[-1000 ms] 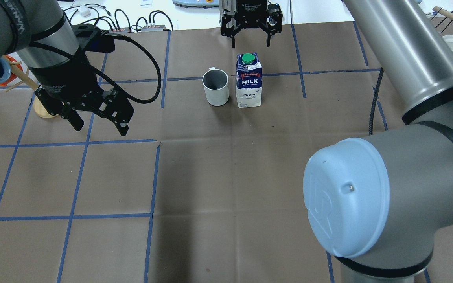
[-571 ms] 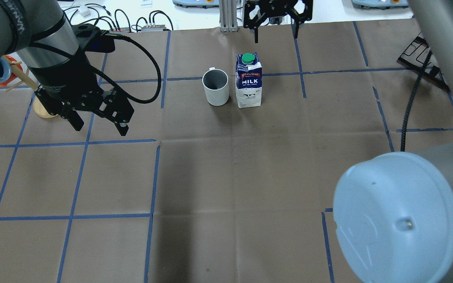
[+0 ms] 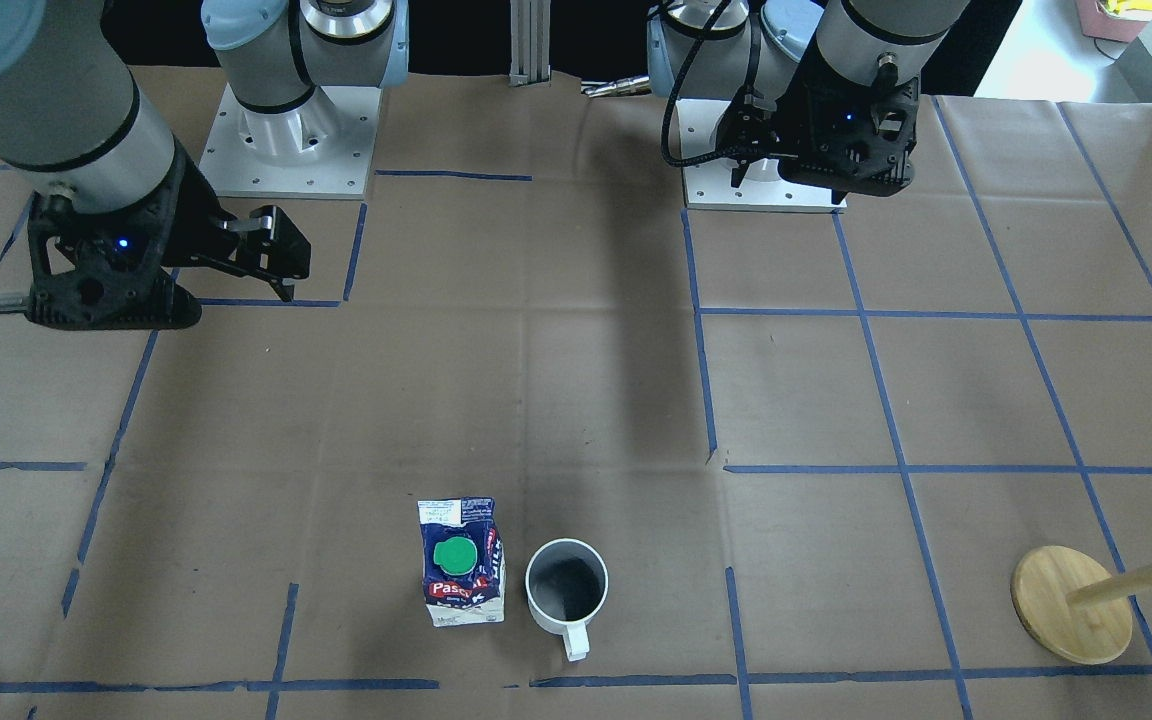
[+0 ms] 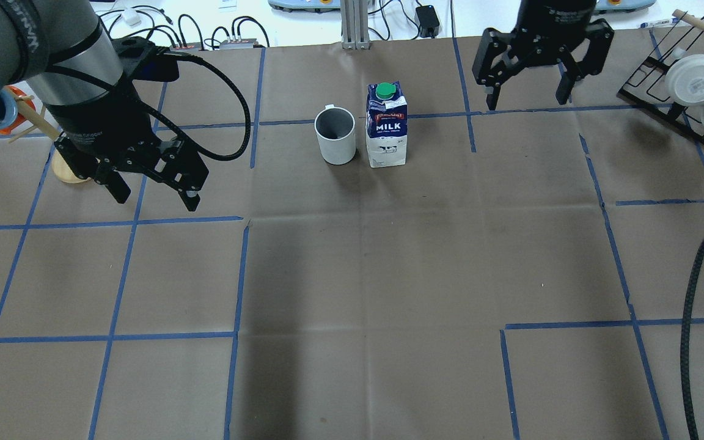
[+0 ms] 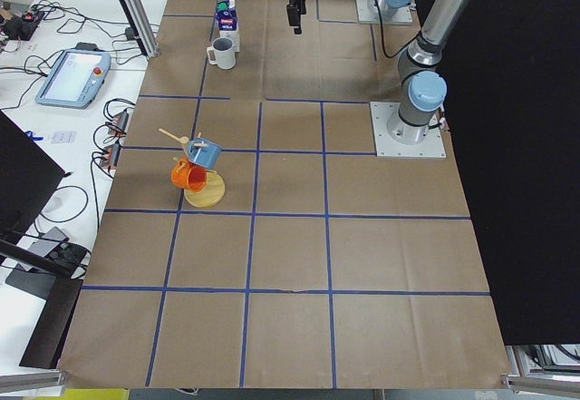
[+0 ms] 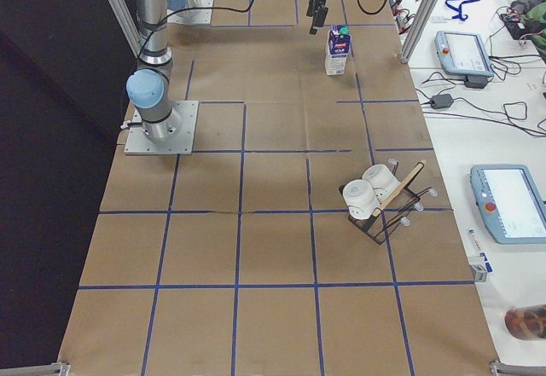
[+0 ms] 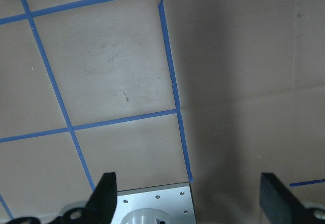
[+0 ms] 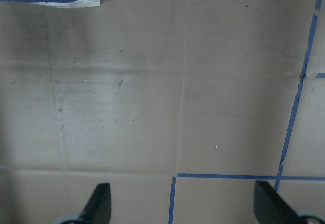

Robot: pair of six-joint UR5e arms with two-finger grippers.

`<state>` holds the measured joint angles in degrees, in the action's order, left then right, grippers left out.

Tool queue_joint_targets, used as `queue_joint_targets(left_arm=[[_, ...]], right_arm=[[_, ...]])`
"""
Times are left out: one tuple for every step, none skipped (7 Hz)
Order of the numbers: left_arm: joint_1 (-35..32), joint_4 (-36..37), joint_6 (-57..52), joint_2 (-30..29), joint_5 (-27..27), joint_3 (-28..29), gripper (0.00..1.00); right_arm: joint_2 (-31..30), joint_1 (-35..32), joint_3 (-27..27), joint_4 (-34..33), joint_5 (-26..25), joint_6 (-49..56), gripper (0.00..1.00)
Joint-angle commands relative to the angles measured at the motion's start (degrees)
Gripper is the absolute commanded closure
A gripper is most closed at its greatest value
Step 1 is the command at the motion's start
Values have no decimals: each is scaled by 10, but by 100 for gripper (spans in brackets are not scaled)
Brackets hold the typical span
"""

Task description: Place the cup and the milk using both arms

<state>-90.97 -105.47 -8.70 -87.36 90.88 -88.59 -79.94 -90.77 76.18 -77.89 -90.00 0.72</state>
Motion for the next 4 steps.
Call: queue_joint_targets(left_arm=[[0,0,0,0,0,0,0],[0,0,0,0,0,0,0],[0,-1,0,1,0,0,0],[0,-1,0,3,0,-1,0]], right_arm=[[-92,10,136,-94,4,-52,0],[-94,10,142,-91,4,-69,0],[-95,7,142,-89,4,-67,0],[-95,-3,137,-89,4,-67,0]])
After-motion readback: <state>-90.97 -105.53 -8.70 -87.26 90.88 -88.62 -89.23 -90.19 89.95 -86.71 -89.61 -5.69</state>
